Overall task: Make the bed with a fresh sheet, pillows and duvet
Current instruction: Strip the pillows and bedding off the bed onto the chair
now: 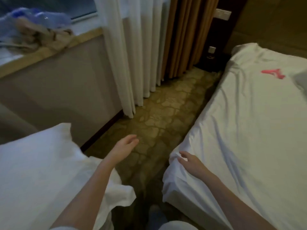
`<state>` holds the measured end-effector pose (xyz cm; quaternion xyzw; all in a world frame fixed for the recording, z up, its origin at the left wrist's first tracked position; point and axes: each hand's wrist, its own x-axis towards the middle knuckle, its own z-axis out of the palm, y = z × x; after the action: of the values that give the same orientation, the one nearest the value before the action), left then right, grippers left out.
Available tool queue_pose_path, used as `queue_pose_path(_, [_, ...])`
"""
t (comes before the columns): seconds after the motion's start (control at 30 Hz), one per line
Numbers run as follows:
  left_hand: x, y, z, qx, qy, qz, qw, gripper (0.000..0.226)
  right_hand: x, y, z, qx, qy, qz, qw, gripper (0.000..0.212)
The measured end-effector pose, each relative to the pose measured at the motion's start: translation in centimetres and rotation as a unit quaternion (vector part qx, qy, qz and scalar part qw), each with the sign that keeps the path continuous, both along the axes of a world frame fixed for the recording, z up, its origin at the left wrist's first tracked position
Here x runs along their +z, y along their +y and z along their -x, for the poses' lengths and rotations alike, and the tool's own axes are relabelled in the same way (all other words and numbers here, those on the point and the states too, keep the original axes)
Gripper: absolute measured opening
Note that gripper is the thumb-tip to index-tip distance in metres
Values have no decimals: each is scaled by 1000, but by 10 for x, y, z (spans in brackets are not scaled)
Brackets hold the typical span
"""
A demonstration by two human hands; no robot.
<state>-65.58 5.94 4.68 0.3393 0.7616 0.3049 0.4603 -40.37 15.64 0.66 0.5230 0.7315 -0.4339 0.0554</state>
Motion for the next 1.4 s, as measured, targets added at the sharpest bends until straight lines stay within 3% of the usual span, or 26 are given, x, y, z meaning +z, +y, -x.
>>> queue_pose_path(0.23, [-38, 59, -34, 6, -125, 46, 991, 33, -8, 32, -31, -151, 7, 45, 987, 46])
queue_pose_path(0.5, [-82, 72, 1, 31, -122, 147, 981, 30, 2, 87, 2, -215, 67, 83, 971, 43])
queue_pose_path(0.73, [-113, 146, 25, 17, -122, 242, 963, 35, 15, 167, 35, -268, 131, 83, 951, 41])
queue_pose_path(0.93, [-110, 262, 76, -39, -106, 277, 954, 24, 8, 277, 72, -318, 149, 101, 931, 39])
queue_pose_path(1.17, [-98, 425, 136, -64, -113, 253, 959, 26, 3, 406, 133, -343, 147, 125, 919, 38])
queue_pose_path(1.4, [-75, 585, 136, -102, -189, 195, 957, 34, -22, 465, 151, -477, 142, 192, 846, 33])
